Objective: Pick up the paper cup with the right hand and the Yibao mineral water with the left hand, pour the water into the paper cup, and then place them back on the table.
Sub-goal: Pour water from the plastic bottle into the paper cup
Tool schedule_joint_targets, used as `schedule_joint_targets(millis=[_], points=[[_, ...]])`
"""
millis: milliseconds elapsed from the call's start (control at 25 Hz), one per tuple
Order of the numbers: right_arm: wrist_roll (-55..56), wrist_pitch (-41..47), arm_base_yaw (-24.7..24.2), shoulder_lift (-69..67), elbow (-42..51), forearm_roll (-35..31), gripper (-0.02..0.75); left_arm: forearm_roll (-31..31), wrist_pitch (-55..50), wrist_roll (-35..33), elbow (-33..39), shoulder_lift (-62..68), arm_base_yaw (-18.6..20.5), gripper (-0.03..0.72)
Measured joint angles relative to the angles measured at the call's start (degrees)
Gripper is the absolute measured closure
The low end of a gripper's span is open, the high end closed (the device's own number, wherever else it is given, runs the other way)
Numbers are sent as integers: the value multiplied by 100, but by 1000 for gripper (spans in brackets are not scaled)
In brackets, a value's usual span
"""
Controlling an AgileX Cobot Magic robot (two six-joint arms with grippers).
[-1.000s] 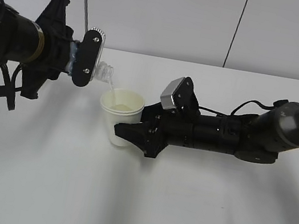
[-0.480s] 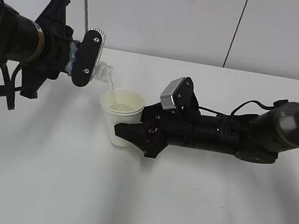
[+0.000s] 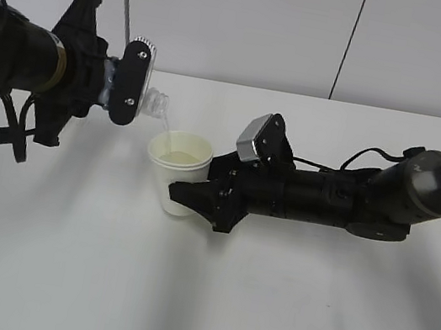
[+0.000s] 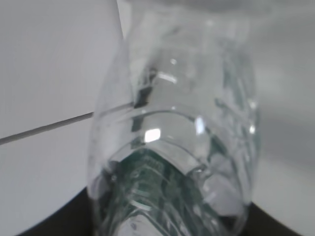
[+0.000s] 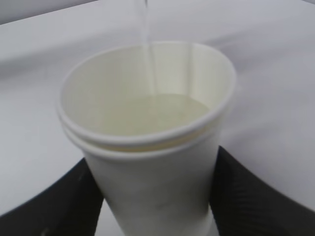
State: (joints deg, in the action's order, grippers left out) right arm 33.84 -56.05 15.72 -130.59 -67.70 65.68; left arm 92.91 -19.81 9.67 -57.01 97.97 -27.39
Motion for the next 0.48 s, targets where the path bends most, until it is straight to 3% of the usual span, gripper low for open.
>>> schedule_joint_targets(millis=[240, 480], points=[[0, 0, 0, 0, 0, 3, 250, -11, -2, 667, -12, 0, -152, 375], [0, 0, 0, 0, 0, -49, 250, -22, 11, 1851, -35, 0, -177, 375]])
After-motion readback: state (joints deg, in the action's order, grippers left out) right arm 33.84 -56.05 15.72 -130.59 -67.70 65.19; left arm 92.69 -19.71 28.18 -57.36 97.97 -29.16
